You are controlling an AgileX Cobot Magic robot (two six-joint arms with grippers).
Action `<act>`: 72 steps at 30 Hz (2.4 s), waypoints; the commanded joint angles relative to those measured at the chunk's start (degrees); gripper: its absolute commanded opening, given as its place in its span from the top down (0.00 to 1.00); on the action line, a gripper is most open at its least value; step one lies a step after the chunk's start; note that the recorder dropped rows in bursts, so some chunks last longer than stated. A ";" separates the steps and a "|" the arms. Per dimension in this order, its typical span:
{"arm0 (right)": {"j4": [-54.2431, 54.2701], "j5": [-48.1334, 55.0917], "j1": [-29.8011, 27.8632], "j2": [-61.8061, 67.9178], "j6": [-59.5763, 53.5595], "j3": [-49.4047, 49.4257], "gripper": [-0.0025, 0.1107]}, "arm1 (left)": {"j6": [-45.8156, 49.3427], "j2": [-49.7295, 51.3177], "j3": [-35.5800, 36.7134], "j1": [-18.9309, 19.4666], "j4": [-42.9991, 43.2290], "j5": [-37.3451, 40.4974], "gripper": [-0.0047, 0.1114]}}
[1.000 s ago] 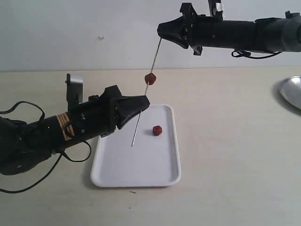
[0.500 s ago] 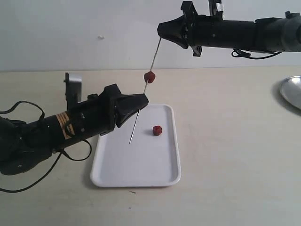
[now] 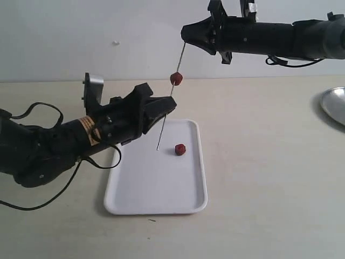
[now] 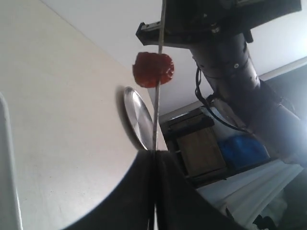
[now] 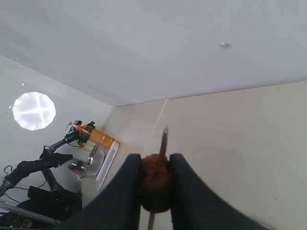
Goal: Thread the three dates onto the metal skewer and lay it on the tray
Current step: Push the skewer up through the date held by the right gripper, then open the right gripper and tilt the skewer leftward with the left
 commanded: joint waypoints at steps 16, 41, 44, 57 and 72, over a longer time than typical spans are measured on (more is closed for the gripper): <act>-0.63 2.55 0.15 -0.06 -1.13 -0.29 0.89 | 2.80 -0.26 -9.38 0.04 -4.60 9.22 0.96; -0.63 3.26 0.15 -0.06 -5.09 -0.29 0.57 | 1.94 4.87 -17.84 0.04 -3.55 11.41 0.96; -0.63 3.26 0.15 -0.06 -5.09 -0.29 0.52 | 1.94 4.87 -17.84 0.04 -2.80 11.44 0.96; -0.63 2.63 -1.27 -0.06 -7.15 -0.29 0.43 | 1.12 4.87 -16.17 2.30 1.70 11.70 0.96; -16.79 0.00 -1.28 -3.31 -7.60 -0.40 0.44 | 1.01 4.16 -7.24 11.92 7.77 -3.98 0.96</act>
